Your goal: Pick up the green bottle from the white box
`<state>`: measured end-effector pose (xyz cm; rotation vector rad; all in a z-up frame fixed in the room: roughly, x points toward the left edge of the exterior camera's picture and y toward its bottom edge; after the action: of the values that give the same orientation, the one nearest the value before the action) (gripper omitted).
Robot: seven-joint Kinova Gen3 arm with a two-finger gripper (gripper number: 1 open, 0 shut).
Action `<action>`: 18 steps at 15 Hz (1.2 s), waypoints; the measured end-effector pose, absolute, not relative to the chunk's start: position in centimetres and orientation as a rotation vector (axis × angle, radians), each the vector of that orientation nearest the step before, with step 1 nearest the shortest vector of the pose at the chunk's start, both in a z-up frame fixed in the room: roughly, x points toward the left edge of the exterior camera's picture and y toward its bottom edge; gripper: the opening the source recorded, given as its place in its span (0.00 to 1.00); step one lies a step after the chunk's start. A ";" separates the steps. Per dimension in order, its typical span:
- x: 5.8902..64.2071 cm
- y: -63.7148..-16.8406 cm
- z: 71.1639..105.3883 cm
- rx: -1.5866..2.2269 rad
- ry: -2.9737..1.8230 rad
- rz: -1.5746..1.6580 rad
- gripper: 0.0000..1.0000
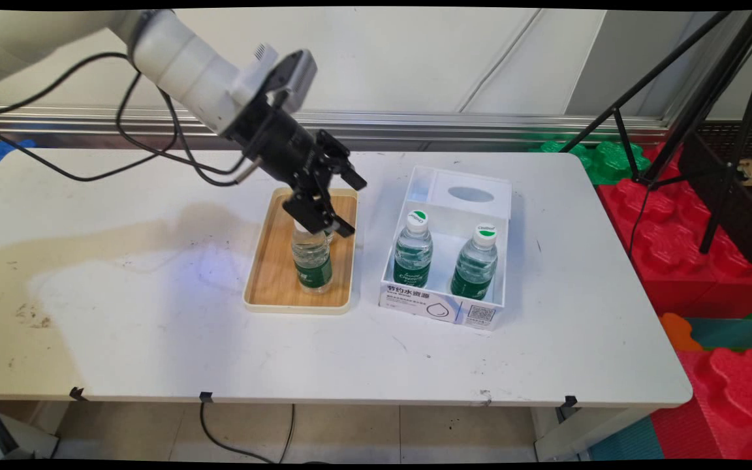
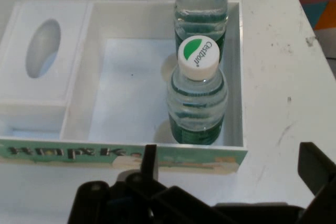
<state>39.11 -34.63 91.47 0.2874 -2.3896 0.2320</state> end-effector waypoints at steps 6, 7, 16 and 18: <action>36.5 -36.0 88.9 0.297 -2.378 0.219 1.00; 36.0 -36.2 88.5 0.300 -2.376 0.217 1.00; 32.0 -38.5 84.3 0.335 -2.384 0.185 1.00; 31.5 -38.8 83.7 0.336 -2.384 0.182 1.00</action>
<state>31.48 -38.82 83.73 0.3359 -2.3843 0.1818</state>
